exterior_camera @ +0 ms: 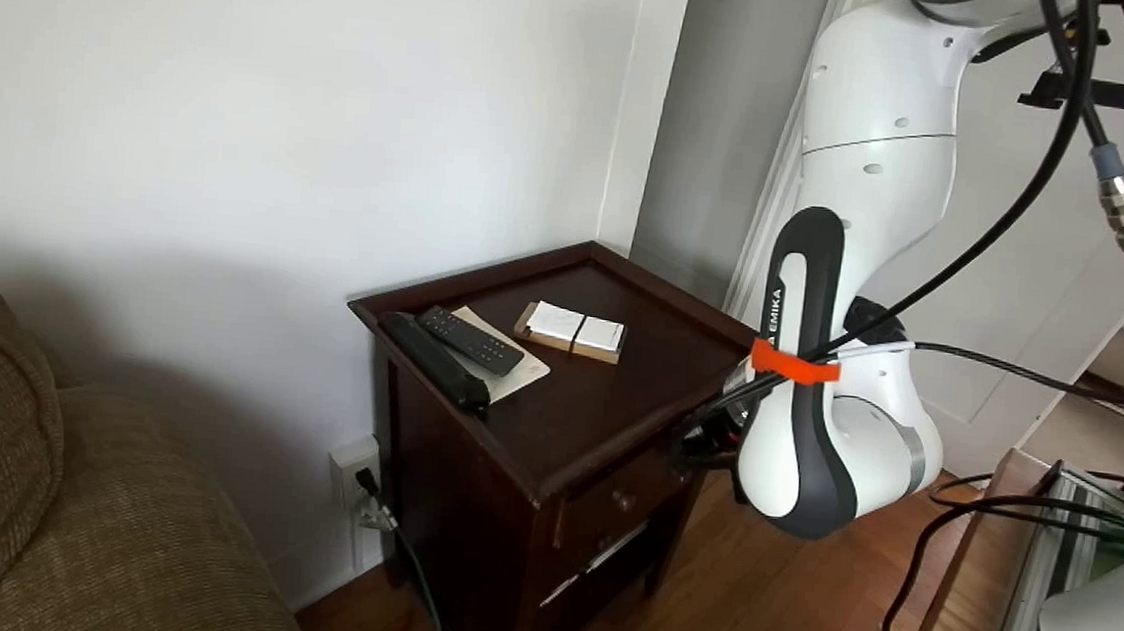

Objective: Open the drawer and place the marker into it then close it

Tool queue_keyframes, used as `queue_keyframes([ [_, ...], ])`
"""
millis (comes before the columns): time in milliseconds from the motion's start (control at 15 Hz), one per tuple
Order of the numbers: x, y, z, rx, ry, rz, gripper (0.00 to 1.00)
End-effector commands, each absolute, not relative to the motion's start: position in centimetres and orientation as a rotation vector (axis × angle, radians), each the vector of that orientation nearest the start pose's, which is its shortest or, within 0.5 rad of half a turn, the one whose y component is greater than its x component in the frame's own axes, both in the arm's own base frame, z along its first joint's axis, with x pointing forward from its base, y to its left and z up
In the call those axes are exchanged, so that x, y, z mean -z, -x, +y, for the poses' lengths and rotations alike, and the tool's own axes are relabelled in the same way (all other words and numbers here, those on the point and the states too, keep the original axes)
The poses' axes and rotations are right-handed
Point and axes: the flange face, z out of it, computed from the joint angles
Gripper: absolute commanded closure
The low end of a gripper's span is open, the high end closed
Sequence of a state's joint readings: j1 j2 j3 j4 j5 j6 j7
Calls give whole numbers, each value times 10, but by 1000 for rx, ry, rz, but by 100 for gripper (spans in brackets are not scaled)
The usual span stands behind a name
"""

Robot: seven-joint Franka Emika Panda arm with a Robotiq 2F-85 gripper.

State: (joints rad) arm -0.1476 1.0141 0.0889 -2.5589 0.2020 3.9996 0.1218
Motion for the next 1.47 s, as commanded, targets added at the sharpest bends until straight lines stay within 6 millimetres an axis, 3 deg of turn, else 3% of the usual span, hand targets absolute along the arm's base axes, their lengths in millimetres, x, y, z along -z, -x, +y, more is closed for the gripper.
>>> queue_keyframes([
  [0,-3,-338,-37,444,3060,656,30],
  [267,-21,-332,-43,248,3103,696,0],
  [600,-52,-330,-58,131,3159,701,0],
  [800,-74,-327,-55,65,3174,661,0],
  [867,-72,-347,-58,50,3179,634,0],
  [1067,-93,-361,-57,64,3193,590,0],
  [1133,-107,-347,-54,78,3196,553,0],
  [1267,-117,-373,-54,111,3196,522,0],
  [1400,-130,-381,-50,121,3188,521,0],
])
